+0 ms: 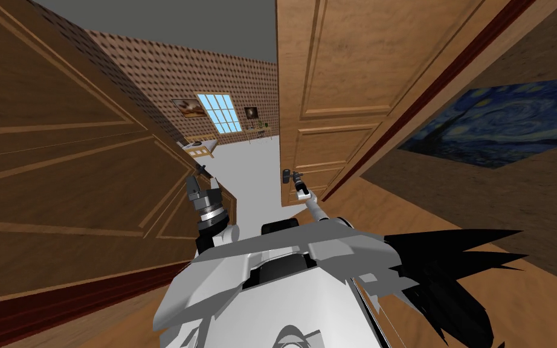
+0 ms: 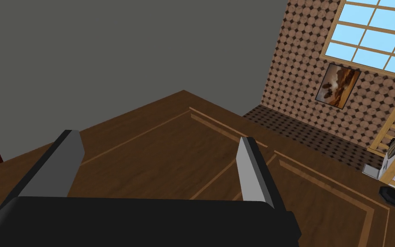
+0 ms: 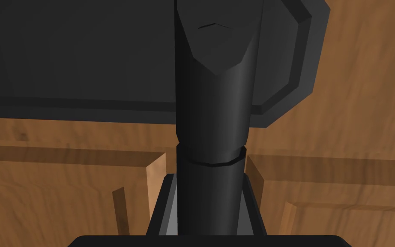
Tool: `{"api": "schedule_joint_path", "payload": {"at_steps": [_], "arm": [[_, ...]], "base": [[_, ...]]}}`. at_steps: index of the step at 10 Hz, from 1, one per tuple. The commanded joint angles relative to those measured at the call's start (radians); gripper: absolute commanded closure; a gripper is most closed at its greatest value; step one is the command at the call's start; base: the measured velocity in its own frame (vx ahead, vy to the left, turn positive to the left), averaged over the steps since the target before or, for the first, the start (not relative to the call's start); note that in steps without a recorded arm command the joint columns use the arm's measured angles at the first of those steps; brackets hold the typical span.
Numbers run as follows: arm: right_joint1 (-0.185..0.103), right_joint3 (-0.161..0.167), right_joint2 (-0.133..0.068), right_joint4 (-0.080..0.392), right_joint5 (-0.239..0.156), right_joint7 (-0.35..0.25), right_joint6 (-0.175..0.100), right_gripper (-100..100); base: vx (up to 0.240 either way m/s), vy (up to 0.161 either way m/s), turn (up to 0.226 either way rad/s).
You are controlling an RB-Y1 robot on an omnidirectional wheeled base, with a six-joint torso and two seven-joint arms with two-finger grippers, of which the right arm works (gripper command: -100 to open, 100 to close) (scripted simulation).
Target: Push the door open
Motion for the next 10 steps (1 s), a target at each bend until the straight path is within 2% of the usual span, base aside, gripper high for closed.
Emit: {"api": "schedule_joint_path", "payload": {"at_steps": [1, 5, 10], "arm": [[-0.006, -0.034, -0.016, -0.004, -0.007, 0.003, -0.002, 100], [-0.007, -0.082, -0.009, 0.0, -0.016, 0.013, -0.003, 100], [-0.008, -0.128, 0.009, 0.004, -0.025, 0.022, -0.004, 100]], "base": [[0.173, 0.16, -0.12], [0.164, 0.147, -0.101], [0.16, 0.102, -0.069]]}}
